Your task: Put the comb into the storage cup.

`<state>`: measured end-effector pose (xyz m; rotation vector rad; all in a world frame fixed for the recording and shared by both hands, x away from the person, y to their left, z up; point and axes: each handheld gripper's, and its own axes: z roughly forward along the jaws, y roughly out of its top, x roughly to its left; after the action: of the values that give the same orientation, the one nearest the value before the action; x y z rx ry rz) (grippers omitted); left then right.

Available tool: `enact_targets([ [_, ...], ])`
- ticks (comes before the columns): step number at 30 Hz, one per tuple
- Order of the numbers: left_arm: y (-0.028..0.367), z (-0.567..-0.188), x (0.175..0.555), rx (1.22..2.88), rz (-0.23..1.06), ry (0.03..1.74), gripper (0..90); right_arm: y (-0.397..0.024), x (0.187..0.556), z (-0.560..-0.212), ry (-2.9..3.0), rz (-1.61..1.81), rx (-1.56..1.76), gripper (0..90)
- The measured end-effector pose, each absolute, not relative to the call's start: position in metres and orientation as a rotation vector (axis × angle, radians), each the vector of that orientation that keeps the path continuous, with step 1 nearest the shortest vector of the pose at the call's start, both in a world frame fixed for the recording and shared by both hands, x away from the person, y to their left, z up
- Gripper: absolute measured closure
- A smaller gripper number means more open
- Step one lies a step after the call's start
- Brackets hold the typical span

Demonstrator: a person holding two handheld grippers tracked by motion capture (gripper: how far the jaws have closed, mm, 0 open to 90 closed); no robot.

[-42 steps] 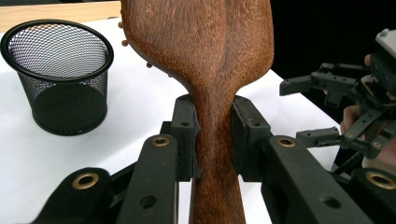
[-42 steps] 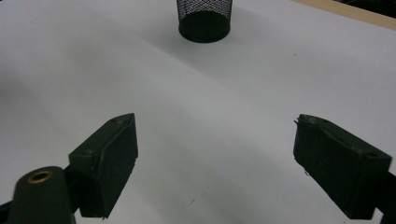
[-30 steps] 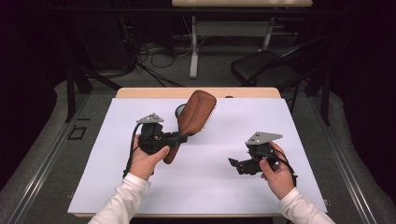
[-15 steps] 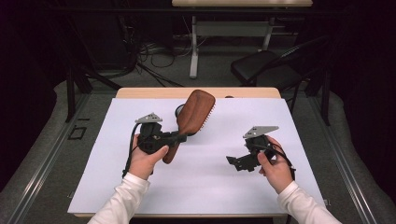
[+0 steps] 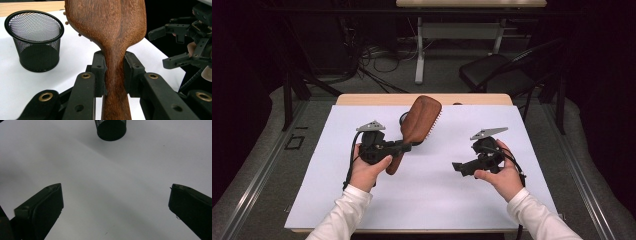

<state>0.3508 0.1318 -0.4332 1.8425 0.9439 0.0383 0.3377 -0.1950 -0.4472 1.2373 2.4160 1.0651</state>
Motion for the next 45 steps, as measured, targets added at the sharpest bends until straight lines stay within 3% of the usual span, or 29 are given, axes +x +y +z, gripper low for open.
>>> enact_targets([
  [45, 0.137, -0.435, 0.357, 1.835, 0.049, 0.964, 73.1, -0.183, 0.387, -0.389, 2.398, 1.315, 1.403, 0.0],
])
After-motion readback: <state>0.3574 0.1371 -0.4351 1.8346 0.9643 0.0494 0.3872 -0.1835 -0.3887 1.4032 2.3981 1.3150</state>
